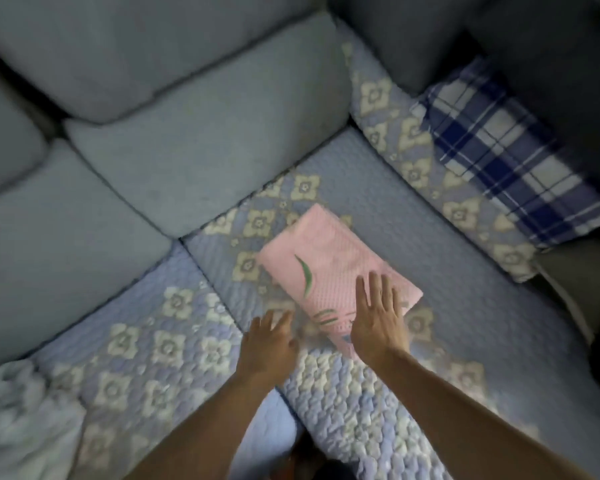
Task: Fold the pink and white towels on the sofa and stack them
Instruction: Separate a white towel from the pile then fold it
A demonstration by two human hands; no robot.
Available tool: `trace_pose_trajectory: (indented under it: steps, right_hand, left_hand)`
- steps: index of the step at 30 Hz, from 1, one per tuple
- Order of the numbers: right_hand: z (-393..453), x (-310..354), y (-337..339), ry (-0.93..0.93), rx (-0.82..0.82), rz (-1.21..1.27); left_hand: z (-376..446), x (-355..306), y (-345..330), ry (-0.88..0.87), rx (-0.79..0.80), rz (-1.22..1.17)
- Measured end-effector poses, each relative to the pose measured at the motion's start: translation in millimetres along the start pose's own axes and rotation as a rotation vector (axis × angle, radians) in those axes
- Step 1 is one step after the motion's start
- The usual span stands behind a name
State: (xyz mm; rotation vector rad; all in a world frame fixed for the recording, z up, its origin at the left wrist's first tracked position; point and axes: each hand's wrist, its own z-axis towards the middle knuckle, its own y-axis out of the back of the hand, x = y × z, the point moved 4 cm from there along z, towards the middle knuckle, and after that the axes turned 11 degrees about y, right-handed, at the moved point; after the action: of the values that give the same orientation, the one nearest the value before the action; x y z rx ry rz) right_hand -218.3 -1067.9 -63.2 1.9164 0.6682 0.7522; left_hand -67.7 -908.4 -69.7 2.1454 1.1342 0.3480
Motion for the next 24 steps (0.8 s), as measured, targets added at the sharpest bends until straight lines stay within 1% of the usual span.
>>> trace_pose_trajectory:
  steps: [2, 4, 6, 8, 10, 11, 12, 13, 14, 15, 18, 20, 21, 24]
  right_hand:
    - [-26.6, 33.2, -3.3, 0.042, 0.098, 0.0]
    - [-48.9, 65.6, -10.6, 0.028, 0.225, 0.053]
    - [-66.2, 98.6, -13.9, 0.009, 0.264, 0.109]
    - [-80.5, 130.9, -15.5, 0.03, 0.254, 0.098]
    - [-96.3, 167.8, -18.9, 0.049, 0.284, 0.057]
    - [-104.6, 187.0, -23.5, 0.059, 0.305, 0.048]
    - [-113.1, 208.1, -28.5, 0.056, 0.331, 0.054]
    - [-120.7, 231.2, -34.8, 0.051, 0.342, 0.065]
    - [-128.7, 254.6, -42.6, 0.044, 0.348, 0.077]
    - [-137.6, 279.8, -52.1, 0.044, 0.358, 0.085]
    - [-178.1, 362.4, -86.1, 0.121, 0.359, 0.113]
    - [-210.8, 408.3, -113.9, 0.171, 0.367, 0.09]
    - [-228.0, 428.7, -128.8, 0.197, 0.39, 0.064]
    - [-267.6, 482.7, -162.1, 0.248, 0.533, 0.024]
  left_hand:
    - [-39.7, 58.1, -12.3, 0.107, 0.109, -0.115]
    - [-75.4, 110.4, -16.8, 0.227, 0.186, -0.215]
    - [-108.6, 157.1, -18.4, 0.289, 0.214, -0.275]
    - [-139.7, 203.4, -22.7, 0.383, 0.181, -0.385]
    - [-171.8, 252.9, -35.5, 0.45, 0.151, -0.48]
    - [-188.4, 276.6, -41.8, 0.462, 0.112, -0.498]
    - [-202.4, 304.1, -50.4, 0.457, 0.028, -0.521]
    - [-213.7, 332.5, -65.8, 0.462, -0.018, -0.648]
    - [-226.1, 356.6, -82.1, 0.409, -0.016, -0.73]
    - [-243.1, 380.5, -95.4, 0.399, 0.018, -0.761]
    - [-304.6, 463.6, -132.6, 0.452, 0.041, -0.896]
    - [-344.9, 522.3, -154.1, 0.526, 0.033, -1.002]
    - [-365.2, 553.2, -163.1, 0.571, -0.004, -1.059]
    - [-415.0, 641.5, -188.9, 0.733, -0.098, -1.171]
